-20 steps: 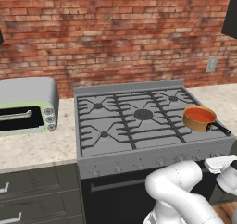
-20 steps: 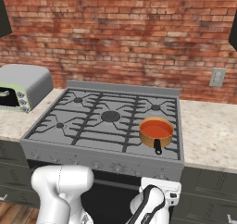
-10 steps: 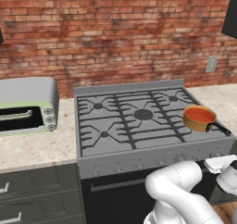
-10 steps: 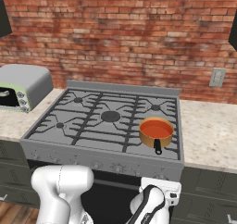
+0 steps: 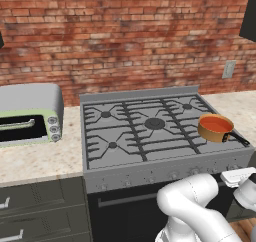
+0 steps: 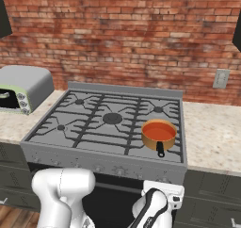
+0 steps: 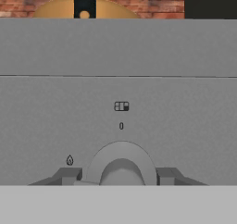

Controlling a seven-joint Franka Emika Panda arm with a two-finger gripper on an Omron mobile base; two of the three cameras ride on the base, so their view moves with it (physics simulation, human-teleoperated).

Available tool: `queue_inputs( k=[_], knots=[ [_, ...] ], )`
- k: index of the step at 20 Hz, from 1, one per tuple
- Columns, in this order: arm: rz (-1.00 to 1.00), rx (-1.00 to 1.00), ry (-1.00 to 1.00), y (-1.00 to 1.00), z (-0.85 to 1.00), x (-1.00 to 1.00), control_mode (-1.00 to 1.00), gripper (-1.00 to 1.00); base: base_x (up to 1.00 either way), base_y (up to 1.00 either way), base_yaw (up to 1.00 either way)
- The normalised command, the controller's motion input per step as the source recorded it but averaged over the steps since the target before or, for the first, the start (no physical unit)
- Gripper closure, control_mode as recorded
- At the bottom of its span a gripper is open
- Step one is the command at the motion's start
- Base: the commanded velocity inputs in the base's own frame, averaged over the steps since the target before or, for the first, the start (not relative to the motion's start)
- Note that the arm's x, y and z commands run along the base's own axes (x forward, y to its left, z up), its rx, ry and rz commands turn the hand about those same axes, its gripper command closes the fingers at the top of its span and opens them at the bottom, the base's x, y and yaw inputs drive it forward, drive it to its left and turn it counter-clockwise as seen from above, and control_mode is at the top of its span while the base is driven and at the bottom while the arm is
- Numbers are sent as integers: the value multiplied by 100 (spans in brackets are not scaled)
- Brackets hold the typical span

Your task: Wait until the marinara sauce is simmered to a deep red color and then turn off the stove.

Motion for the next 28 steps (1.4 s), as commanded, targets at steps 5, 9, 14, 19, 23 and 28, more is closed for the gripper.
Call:
queue_inputs(
  k=[5,9,14,19,23,28],
  knots=[
    [0,0,0,0,0,0,-100,100,0,0,0],
    [0,0,0,0,0,0,-100,100,0,0,0],
    [0,0,0,0,0,0,-100,100,0,0,0],
    [0,0,0,0,0,0,-100,100,0,0,0],
    [0,0,0,0,0,0,-100,100,0,0,0],
    [0,0,0,0,0,0,-100,100,0,0,0]
  ],
)
